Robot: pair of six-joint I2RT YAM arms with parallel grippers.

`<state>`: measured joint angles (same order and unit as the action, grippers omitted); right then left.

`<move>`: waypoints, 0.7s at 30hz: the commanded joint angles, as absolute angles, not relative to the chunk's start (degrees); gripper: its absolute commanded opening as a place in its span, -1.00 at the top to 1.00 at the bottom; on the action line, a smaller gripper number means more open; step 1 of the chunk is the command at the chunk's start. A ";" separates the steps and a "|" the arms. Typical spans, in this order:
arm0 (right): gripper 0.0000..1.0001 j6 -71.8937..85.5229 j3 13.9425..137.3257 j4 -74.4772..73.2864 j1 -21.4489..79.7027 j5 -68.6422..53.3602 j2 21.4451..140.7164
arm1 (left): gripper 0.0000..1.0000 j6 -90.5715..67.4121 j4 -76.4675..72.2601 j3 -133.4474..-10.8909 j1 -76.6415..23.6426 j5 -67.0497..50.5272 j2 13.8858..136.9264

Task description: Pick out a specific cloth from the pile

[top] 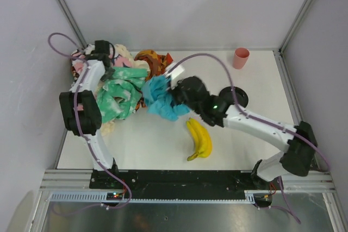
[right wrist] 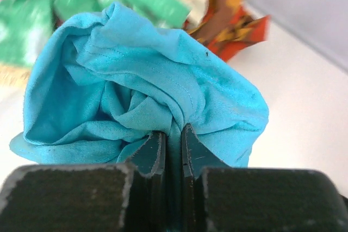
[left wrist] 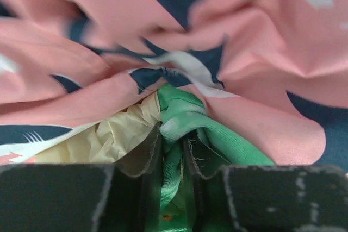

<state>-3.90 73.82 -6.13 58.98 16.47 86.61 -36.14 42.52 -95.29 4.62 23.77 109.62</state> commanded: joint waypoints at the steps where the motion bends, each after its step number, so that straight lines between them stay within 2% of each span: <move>1: 1.00 -3.08 72.74 -1.62 52.12 18.58 77.72 | 0.33 -36.84 41.45 -92.56 -3.07 20.79 111.40; 6: 1.00 0.89 68.05 -3.69 41.64 16.84 68.32 | -0.58 -34.92 41.46 -90.76 -6.42 19.26 111.01; 8: 1.00 3.34 66.45 -5.30 36.82 15.02 64.85 | -0.86 -34.42 41.48 -89.86 -7.08 19.03 109.31; 11: 1.00 6.53 64.05 -8.18 30.50 15.17 59.61 | -0.97 -34.72 41.55 -88.21 -8.11 20.87 104.24; 21: 1.00 18.98 57.66 -29.54 4.60 20.66 45.39 | -0.99 -33.42 41.62 -84.39 -14.01 25.95 84.46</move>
